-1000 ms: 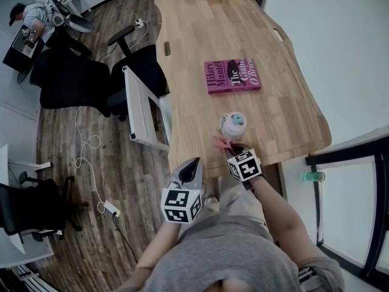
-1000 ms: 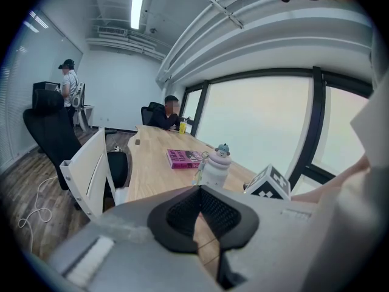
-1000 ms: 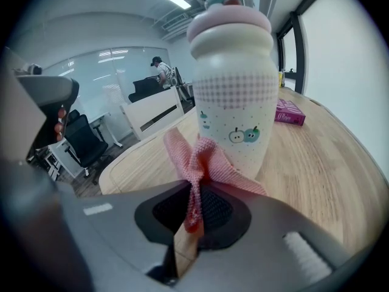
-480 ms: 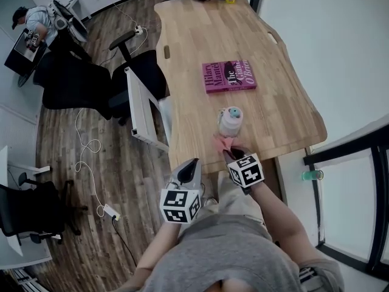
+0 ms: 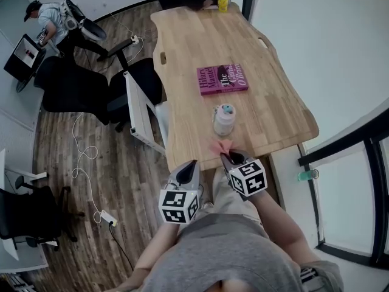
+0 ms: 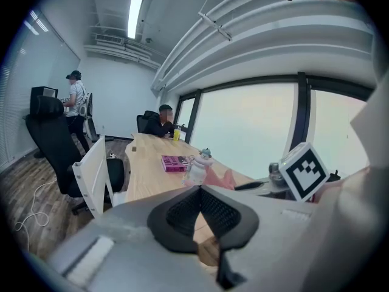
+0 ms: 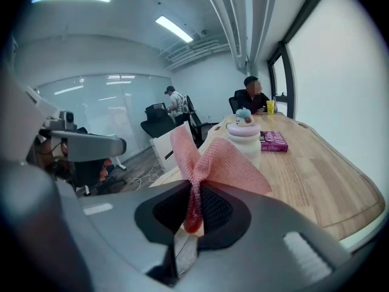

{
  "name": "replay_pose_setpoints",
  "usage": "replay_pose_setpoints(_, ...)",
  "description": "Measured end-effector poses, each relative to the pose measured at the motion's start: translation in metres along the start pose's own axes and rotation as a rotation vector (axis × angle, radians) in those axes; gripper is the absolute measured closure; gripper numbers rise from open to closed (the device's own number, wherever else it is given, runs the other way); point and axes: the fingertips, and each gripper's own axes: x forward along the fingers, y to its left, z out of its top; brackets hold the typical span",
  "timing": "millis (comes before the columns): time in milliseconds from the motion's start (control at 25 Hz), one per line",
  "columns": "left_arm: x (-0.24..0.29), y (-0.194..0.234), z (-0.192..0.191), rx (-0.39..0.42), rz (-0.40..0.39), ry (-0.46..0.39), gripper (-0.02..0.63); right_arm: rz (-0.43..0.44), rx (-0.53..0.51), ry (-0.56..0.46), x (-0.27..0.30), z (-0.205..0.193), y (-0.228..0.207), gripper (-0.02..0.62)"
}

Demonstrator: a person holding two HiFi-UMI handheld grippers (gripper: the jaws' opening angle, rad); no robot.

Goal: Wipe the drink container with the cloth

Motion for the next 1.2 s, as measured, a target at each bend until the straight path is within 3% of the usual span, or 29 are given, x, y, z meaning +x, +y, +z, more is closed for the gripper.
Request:
replay_pose_setpoints(640, -0.023, -0.016, 0.001, 0.021, -0.009, -0.041, 0.603, 0.008, -0.009, -0.156, -0.065, 0.031, 0.034, 0.568)
replay_pose_setpoints(1200, -0.026, -0.011, 0.001, 0.015, 0.001, -0.052, 0.603, 0.022, -0.017, -0.173, -0.066, 0.036, 0.044, 0.572)
